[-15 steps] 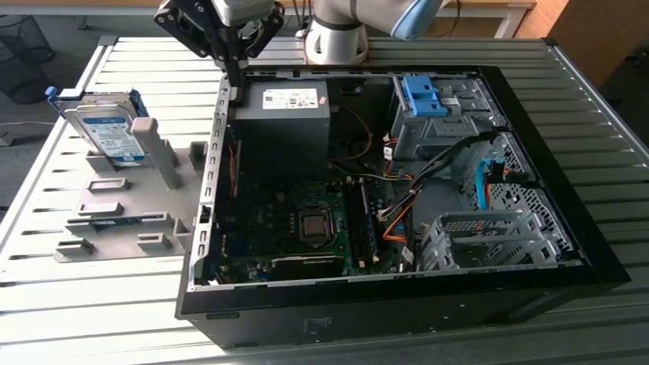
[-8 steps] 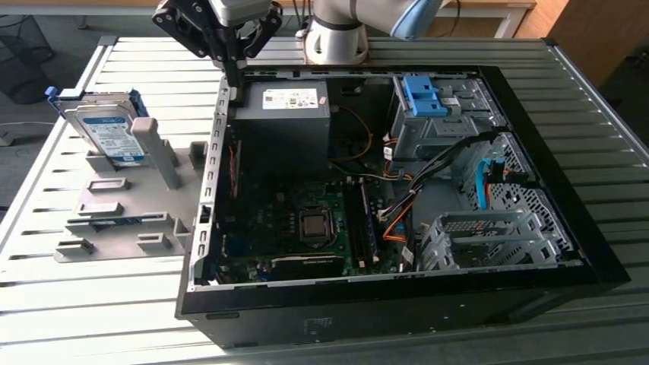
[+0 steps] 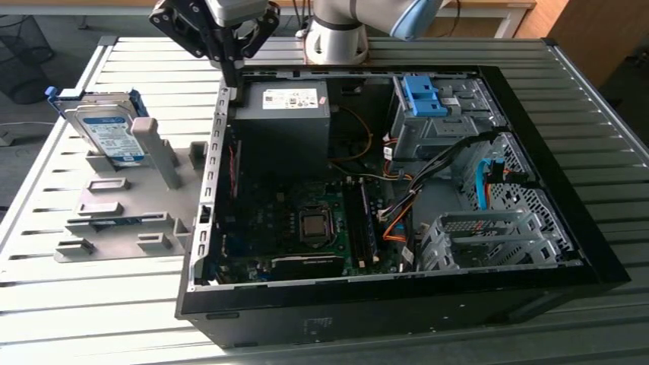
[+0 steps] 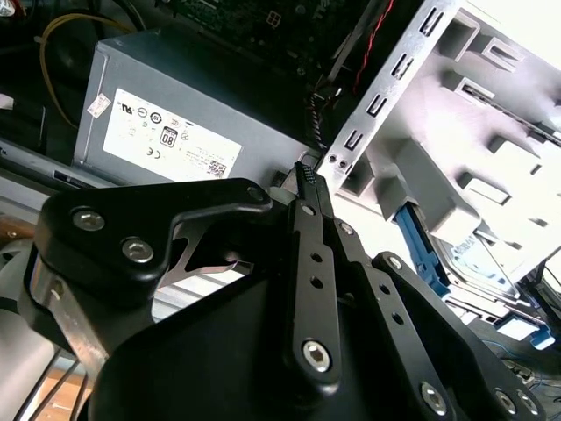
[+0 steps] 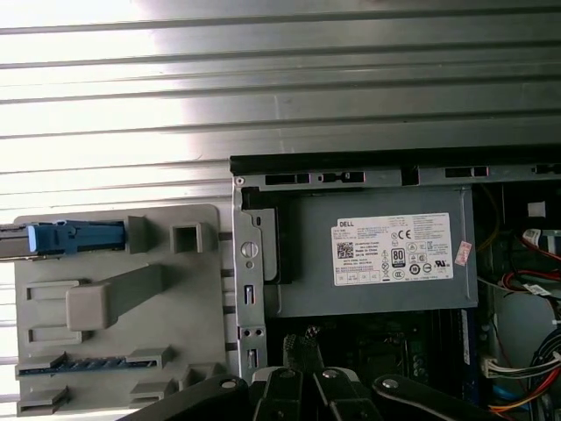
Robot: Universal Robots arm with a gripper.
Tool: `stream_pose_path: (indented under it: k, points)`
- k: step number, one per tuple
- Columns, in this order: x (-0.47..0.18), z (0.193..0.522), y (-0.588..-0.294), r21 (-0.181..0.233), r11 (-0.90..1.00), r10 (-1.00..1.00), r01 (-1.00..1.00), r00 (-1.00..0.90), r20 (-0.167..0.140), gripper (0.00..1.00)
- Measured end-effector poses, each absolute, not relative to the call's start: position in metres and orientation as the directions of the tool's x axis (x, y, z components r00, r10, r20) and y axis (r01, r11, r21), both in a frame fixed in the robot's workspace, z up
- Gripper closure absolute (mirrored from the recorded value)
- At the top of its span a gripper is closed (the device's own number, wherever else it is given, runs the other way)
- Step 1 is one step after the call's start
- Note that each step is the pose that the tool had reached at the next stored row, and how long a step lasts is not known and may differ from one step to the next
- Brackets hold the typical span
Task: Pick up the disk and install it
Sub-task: 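Reach for the disk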
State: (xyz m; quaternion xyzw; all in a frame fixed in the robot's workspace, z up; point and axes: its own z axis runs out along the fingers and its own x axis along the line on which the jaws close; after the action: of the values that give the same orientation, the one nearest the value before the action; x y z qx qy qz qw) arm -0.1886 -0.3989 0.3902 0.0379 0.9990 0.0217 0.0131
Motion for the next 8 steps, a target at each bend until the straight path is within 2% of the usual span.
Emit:
stream_pose_path:
  k: [8]
  points:
    - [-0.1918, 0.3900, -0.3989, 0.044, 0.996, 0.076, 0.075, -0.997, -0.024, 0.89]
